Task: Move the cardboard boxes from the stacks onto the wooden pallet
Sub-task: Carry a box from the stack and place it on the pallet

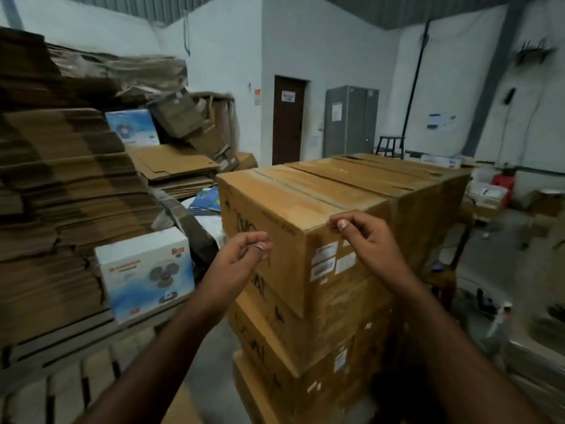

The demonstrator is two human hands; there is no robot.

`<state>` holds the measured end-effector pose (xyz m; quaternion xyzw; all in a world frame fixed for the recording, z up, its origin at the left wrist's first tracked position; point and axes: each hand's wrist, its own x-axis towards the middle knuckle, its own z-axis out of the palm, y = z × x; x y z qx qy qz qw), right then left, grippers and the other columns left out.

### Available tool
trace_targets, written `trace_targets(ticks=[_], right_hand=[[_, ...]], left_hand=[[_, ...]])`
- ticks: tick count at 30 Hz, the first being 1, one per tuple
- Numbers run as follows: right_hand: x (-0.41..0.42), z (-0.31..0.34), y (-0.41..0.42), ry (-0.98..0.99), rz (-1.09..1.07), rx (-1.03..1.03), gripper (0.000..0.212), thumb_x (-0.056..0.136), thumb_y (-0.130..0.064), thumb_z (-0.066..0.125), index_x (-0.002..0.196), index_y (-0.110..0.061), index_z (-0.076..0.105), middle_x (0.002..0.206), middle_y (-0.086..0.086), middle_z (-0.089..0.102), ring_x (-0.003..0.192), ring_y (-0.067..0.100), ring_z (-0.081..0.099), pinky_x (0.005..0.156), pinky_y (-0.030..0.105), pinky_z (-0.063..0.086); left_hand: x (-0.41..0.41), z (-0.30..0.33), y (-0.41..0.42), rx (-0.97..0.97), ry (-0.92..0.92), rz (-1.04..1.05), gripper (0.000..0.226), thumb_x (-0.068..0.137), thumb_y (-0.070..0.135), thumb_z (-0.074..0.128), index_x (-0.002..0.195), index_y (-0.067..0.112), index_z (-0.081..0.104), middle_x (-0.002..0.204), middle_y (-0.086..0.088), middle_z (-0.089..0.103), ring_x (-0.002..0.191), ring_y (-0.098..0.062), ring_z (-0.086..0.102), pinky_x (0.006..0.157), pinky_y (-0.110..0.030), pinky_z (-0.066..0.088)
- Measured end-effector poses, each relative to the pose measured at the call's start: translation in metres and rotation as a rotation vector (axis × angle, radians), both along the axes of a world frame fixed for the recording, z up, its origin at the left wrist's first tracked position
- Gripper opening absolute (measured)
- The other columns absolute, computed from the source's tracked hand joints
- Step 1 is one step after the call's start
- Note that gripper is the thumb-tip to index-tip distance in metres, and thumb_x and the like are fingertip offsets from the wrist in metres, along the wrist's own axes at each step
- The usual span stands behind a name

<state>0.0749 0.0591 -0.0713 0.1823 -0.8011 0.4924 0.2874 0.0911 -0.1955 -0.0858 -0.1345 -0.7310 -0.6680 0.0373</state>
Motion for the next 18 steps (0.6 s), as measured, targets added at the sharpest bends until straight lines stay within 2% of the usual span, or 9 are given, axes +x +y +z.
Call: trace_targets(ticks=[4, 7, 11, 15, 18], right_hand=[[-0.038, 0.007, 0.052, -0.040, -0.028, -0.032, 0.020, 0.100, -0.013, 0.053, 0.107, -0.016, 0.072, 0.102, -0.003, 0.073, 0.099, 0.009, 0.067, 0.083, 0.022, 0.056], [-0.071, 0.009, 0.092, -0.076, -0.070, -0.002, 0.019, 0.100, -0.015, 0.055, 0.108, -0.017, 0.072, 0.103, -0.005, 0.071, 0.100, 0.009, 0.065, 0.082, 0.022, 0.054], [-0.118, 0.004, 0.140, -0.086, -0.196, 0.009, 0.018, 0.098, -0.016, 0.057, 0.109, -0.015, 0.072, 0.105, 0.000, 0.068, 0.100, 0.014, 0.063, 0.078, 0.024, 0.050], [-0.157, -0.005, 0.164, -0.080, -0.355, 0.054, 0.019, 0.096, -0.017, 0.060, 0.111, -0.015, 0.070, 0.117, 0.007, 0.061, 0.107, 0.021, 0.058, 0.083, 0.024, 0.044], [-0.174, -0.013, 0.167, -0.112, -0.334, 0.075, 0.024, 0.096, -0.020, 0.059, 0.119, -0.014, 0.066, 0.125, 0.009, 0.056, 0.114, 0.021, 0.054, 0.085, 0.023, 0.042]], left_hand=[[-0.034, 0.009, 0.059, -0.056, 0.064, 0.005, 0.021, 0.101, 0.029, 0.054, 0.120, 0.030, 0.064, 0.119, 0.009, 0.069, 0.114, -0.007, 0.063, 0.093, -0.026, 0.051], [-0.058, 0.015, 0.108, -0.123, 0.169, 0.113, 0.020, 0.103, 0.023, 0.051, 0.117, 0.025, 0.065, 0.116, 0.010, 0.065, 0.110, -0.006, 0.059, 0.081, -0.018, 0.048], [-0.090, 0.011, 0.154, -0.468, 0.465, 0.372, 0.022, 0.100, 0.025, 0.053, 0.119, 0.025, 0.064, 0.121, 0.009, 0.060, 0.115, -0.008, 0.052, 0.095, -0.032, 0.046], [-0.106, -0.003, 0.183, -0.641, 0.451, 0.552, 0.022, 0.098, 0.031, 0.054, 0.117, 0.025, 0.064, 0.120, 0.007, 0.060, 0.116, -0.014, 0.052, 0.105, -0.048, 0.041], [-0.112, -0.005, 0.198, -0.759, 0.426, 0.644, 0.021, 0.098, 0.033, 0.054, 0.113, 0.025, 0.065, 0.120, 0.005, 0.062, 0.118, -0.016, 0.052, 0.111, -0.049, 0.029]])
